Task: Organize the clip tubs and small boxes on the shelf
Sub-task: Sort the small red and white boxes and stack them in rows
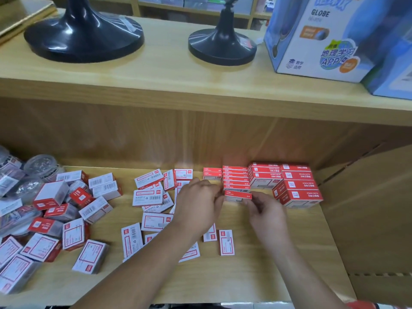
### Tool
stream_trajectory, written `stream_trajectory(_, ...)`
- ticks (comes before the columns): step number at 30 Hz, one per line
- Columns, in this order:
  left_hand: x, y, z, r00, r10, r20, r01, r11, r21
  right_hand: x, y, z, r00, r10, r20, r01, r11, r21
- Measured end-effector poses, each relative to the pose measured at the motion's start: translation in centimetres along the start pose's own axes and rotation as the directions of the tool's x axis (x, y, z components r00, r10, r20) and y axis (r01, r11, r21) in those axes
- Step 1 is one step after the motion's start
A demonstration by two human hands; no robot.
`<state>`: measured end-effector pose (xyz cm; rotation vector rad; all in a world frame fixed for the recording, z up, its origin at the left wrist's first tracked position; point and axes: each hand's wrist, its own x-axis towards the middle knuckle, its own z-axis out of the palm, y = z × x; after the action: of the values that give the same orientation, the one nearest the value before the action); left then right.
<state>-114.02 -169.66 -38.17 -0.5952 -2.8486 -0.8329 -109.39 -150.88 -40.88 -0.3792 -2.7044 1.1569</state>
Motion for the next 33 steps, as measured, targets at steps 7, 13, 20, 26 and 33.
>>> stream_trajectory(7,0.5,-0.7,1.4,0.998,0.052,0.02,-0.054,0.994,0.1,0.4,-0.4,0.6,0.996,-0.065,-0.055,0.059,0.993,-0.101)
stream_trajectory(13,0.8,-1.2,1.9,0.995,0.095,0.016,-0.097,0.991,0.097,0.7,0.3,1.0,0.997,-0.065,-0.044,0.056,0.982,-0.181)
stream_trajectory(20,0.8,-1.2,1.9,0.996,0.077,0.037,-0.08,0.995,0.067,0.6,0.7,1.0,0.997,-0.073,-0.04,0.065,0.982,-0.179)
stream_trajectory(26,0.5,-1.2,0.0,0.993,0.071,0.091,-0.077,0.995,0.059,0.5,1.1,0.8,0.999,-0.02,-0.041,0.017,0.998,-0.067)
stream_trajectory(33,-5.9,-3.6,-4.2,0.999,-0.035,-0.012,0.035,0.999,-0.007,-3.9,-0.5,-0.8,0.976,0.133,0.173,-0.151,0.984,0.096)
